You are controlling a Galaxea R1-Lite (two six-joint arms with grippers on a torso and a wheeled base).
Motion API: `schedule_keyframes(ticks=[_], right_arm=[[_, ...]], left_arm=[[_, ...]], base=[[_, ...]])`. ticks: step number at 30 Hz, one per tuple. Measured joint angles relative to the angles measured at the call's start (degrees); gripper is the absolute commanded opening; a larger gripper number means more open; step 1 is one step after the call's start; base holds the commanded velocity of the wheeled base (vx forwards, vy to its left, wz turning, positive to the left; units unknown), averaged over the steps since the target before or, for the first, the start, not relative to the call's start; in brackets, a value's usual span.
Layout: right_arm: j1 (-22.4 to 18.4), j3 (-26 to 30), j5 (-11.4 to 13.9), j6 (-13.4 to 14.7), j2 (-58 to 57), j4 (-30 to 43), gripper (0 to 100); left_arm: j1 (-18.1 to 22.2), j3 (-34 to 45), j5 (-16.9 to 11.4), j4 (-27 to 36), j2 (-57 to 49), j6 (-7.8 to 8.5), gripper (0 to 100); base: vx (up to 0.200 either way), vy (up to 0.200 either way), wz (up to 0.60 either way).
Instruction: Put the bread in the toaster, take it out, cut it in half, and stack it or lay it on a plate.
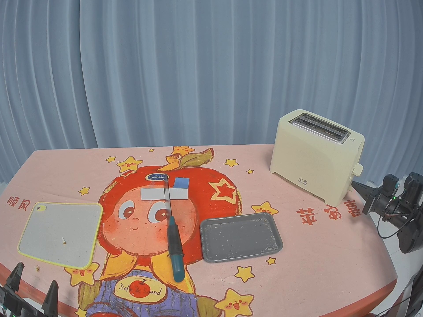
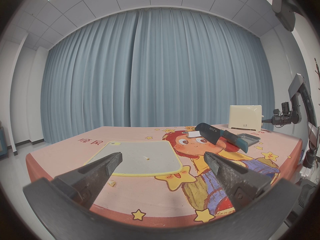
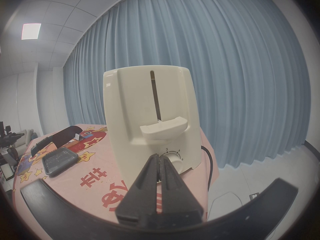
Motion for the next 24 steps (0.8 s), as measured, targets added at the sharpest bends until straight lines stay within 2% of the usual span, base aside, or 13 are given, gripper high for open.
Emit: schedule_keyframes(ticks=[24], right_arm=[[0.4, 1.0, -0.8, -0.3, 0.6, 0.1, 0]], left_arm=[[0.0, 0.0, 0.0, 0.0, 0.0, 0.0, 100]], base=[[0.0, 0.0, 0.0]])
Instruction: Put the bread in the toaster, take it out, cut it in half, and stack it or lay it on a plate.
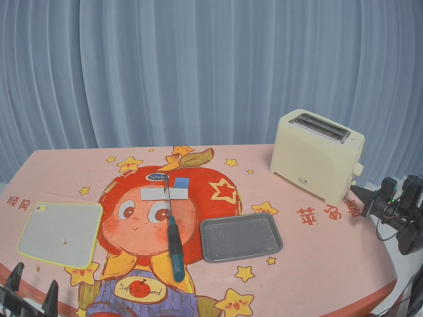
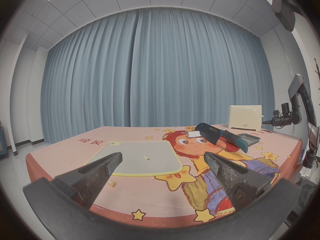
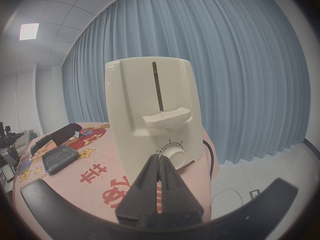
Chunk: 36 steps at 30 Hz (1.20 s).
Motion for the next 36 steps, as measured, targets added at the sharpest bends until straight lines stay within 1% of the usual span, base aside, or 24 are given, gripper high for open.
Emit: schedule_keyframes(ticks=[19, 29, 36], right_arm=[[1.0, 1.3, -0.2, -0.1, 0.0, 0.0, 0], [1.0, 1.4, -0.2, -0.1, -0.2, 0.0, 0], [0.4, 0.6, -0.1, 0.5, -1.0, -0.1, 0]], left_arm=[[0.0, 0.0, 0.0, 0.0, 0.0, 0.0, 100], [0.0, 0.0, 0.0, 0.0, 0.0, -0.02, 100], [0.0, 0.0, 0.0, 0.0, 0.0, 0.0, 100]], base=[[0.0, 0.0, 0.0], [0.0, 0.0, 0.0], [0.0, 0.0, 0.0]])
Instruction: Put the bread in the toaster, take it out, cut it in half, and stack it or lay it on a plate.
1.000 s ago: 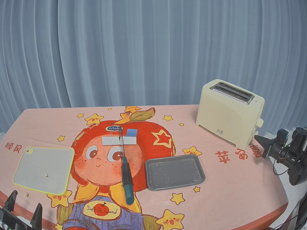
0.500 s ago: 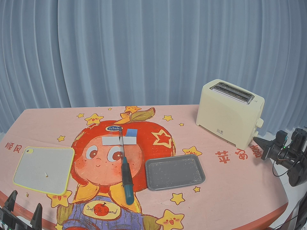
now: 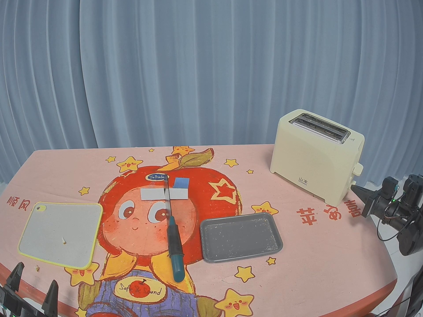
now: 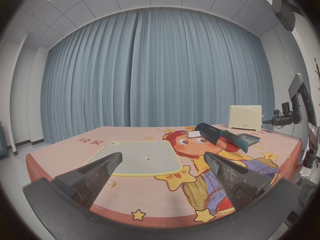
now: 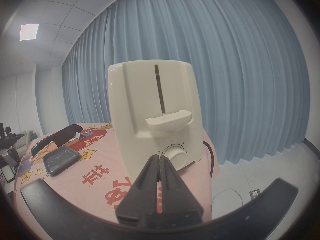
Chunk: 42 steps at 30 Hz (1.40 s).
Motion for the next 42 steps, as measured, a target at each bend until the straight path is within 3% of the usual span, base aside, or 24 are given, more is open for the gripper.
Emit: schedule_keyframes(ticks=[42], right_arm=[[-0.2, 0.2, -0.6, -0.7, 2.4, 0.0, 0]], left_arm=[[0.0, 0.0, 0.0, 0.0, 0.0, 0.0, 100]], base=[[0.0, 0.0, 0.0]])
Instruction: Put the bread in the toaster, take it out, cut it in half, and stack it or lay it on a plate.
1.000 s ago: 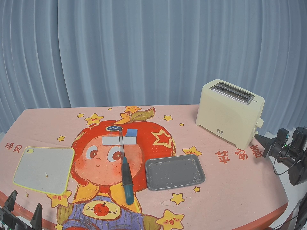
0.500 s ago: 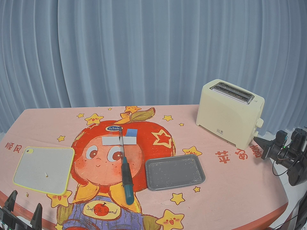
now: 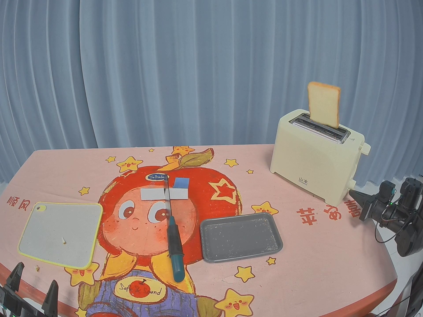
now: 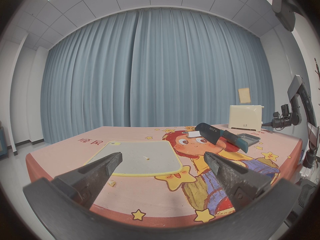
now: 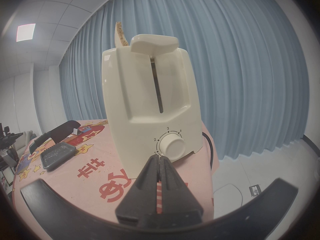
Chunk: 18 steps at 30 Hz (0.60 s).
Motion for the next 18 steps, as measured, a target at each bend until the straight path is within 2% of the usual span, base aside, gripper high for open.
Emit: schedule_keyframes(ticks=[18], right_arm=[[0.9, 1.5, 0.2, -0.5, -2.3, 0.0, 0]], left_arm=[[0.0, 0.0, 0.0, 0.0, 0.0, 0.01, 100]], base=[[0.0, 0.0, 0.0]])
